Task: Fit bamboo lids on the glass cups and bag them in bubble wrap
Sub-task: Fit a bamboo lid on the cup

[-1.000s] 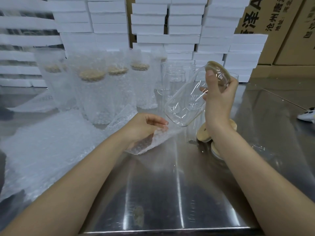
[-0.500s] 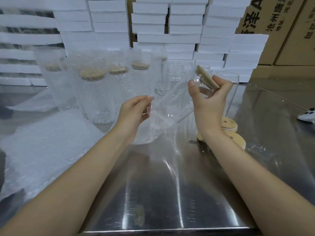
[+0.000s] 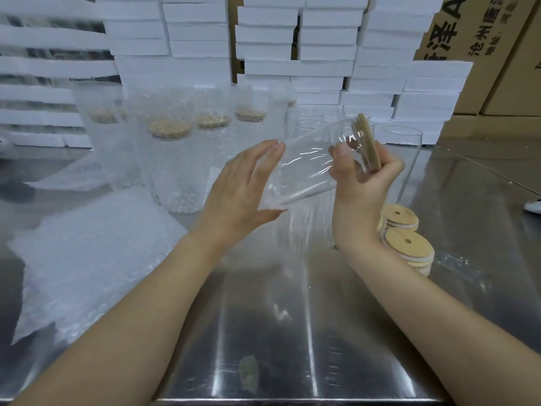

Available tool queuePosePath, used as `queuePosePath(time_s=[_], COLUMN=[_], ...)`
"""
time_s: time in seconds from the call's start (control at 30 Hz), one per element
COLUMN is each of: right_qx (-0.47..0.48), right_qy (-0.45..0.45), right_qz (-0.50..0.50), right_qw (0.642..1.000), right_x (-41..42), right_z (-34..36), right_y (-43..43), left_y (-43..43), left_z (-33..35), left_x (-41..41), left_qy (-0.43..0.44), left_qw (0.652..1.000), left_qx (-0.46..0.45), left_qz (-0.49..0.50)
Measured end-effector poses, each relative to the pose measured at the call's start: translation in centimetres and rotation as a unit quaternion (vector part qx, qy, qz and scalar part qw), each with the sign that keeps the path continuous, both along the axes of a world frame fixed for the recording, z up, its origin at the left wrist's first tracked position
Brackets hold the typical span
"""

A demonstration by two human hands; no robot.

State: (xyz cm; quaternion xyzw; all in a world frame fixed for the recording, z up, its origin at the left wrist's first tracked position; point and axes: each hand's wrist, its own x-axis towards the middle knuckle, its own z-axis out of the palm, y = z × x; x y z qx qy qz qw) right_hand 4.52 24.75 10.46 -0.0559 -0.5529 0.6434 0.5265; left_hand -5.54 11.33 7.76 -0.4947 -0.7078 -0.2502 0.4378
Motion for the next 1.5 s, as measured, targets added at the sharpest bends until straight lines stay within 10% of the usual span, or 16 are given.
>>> queuePosePath(time_s=[0.2, 0.43, 1.27, 1.5], right_qx=[-0.001, -0.005, -0.004, 0.026], right_qy=[0.018, 0.005, -0.191, -0.099], right_qz=[-0.002, -0.004, 0.177, 0.150], right_qw=[1.000, 1.000, 0.965, 0.983], right_x=[0.3, 0.0, -0.8, -0.7], right_z=[-1.8, -1.6, -3.2, -1.2], right_y=[-2.7, -2.1, -2.1, -1.4], left_y=[1.3, 2.5, 0.9, 1.4], left_z=[0.6, 0.2, 0.0, 0.2], left_x=[2.0, 3.8, 1.4, 2.4], left_qy=[0.083, -0.124, 0.013, -0.279], left_qw=[0.996, 0.978, 0.992, 0.936], left_qx=[0.045, 0.050, -0.020, 0.211], left_qz=[0.006, -0.159, 0.124, 0.029])
